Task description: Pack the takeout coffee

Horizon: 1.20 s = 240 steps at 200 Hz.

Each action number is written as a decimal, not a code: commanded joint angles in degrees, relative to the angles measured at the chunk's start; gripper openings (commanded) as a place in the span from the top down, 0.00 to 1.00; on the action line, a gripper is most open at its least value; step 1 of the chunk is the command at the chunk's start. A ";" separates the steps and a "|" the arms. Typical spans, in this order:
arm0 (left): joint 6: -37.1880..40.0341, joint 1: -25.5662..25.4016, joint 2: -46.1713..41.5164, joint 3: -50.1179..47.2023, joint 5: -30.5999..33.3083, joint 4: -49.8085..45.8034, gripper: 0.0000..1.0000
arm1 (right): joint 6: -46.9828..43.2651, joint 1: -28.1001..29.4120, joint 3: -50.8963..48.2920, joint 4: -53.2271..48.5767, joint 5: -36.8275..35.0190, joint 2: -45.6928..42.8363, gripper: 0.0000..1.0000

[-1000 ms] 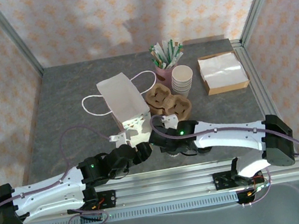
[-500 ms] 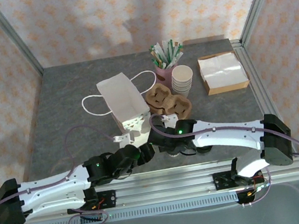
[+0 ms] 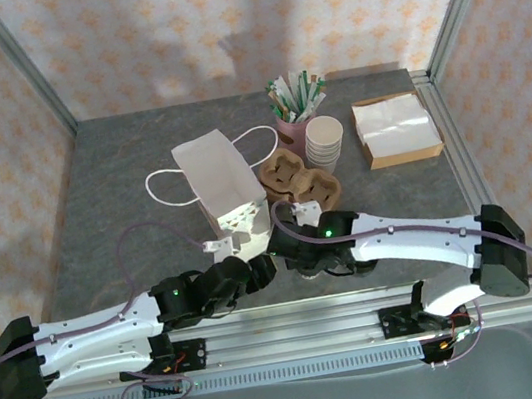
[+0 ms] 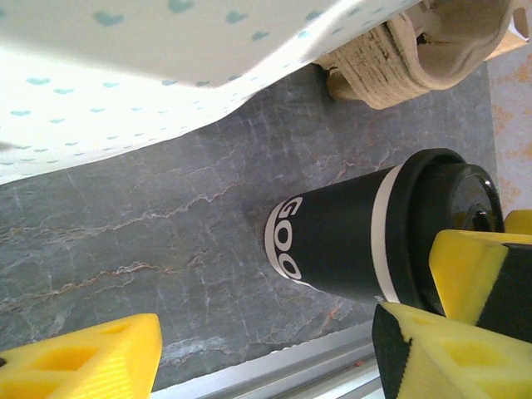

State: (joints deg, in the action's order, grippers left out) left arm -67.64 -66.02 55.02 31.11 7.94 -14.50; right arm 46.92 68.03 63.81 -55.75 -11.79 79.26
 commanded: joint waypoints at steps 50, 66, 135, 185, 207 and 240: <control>1.79 -1.15 1.89 3.68 -0.13 1.02 0.41 | -1.25 -0.38 1.19 -0.32 -2.09 -7.00 0.26; 2.20 -1.48 1.93 3.94 -0.14 0.88 0.44 | -1.04 -0.34 0.74 -1.06 -3.37 -7.93 0.30; 10.27 -2.56 0.29 9.52 -1.08 -5.69 0.49 | -8.45 -7.54 -1.85 0.19 -4.84 -14.36 0.39; 18.57 -2.62 -5.54 14.54 1.00 -16.61 0.45 | -35.08 -8.44 0.63 8.13 -8.33 -15.18 0.35; 21.99 -2.57 -10.36 15.44 2.66 -19.51 0.38 | -44.43 -8.45 1.91 10.06 -12.19 -14.36 0.44; 24.67 -2.62 -15.08 16.58 6.49 -23.92 0.28 | -60.51 -9.04 -0.24 15.97 -17.52 -13.00 0.41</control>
State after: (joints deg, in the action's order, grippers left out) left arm -47.62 -68.27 42.22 45.43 9.28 -31.86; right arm 3.62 59.61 63.81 -45.50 -22.37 65.06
